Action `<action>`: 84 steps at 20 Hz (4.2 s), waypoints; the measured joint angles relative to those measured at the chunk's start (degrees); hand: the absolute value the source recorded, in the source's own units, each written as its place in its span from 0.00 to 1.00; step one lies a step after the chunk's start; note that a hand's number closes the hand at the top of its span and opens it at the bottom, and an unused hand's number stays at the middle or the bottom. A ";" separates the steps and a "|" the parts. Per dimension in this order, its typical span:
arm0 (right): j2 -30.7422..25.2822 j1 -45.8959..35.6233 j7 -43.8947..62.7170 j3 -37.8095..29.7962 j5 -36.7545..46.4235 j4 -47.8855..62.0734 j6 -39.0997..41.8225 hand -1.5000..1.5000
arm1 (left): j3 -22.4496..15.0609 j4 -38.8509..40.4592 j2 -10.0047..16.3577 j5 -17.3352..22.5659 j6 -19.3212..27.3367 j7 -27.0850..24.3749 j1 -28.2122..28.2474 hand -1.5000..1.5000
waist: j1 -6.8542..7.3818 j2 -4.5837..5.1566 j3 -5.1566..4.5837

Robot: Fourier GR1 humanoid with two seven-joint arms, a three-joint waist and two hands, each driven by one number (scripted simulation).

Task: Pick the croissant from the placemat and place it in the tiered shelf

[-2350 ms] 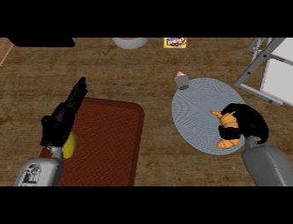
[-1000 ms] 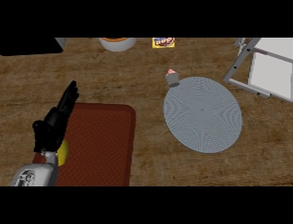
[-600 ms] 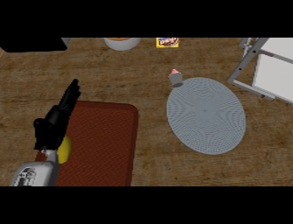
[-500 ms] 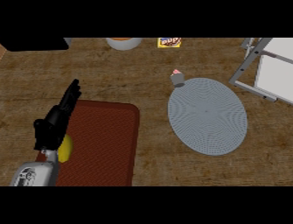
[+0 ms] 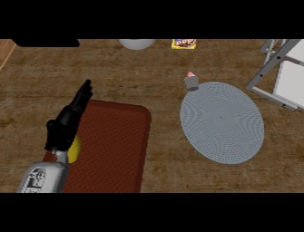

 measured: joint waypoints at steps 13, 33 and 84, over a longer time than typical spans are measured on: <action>-2.15 -16.24 7.71 3.92 -4.56 9.59 1.93 1.00 | -1.72 -0.24 -1.06 -0.65 -0.45 0.68 -1.18 0.50 | 2.44 0.38 0.00; 11.55 -41.33 0.14 14.71 11.07 18.92 -10.70 1.00 | -0.93 0.24 -0.88 -0.32 -0.79 0.72 -1.45 0.50 | 1.94 0.35 -0.06; 9.72 -68.19 26.03 4.53 4.03 53.30 8.51 0.00 | -1.85 0.31 -1.95 -0.96 -0.74 -0.10 -1.99 0.50 | 3.27 1.36 0.19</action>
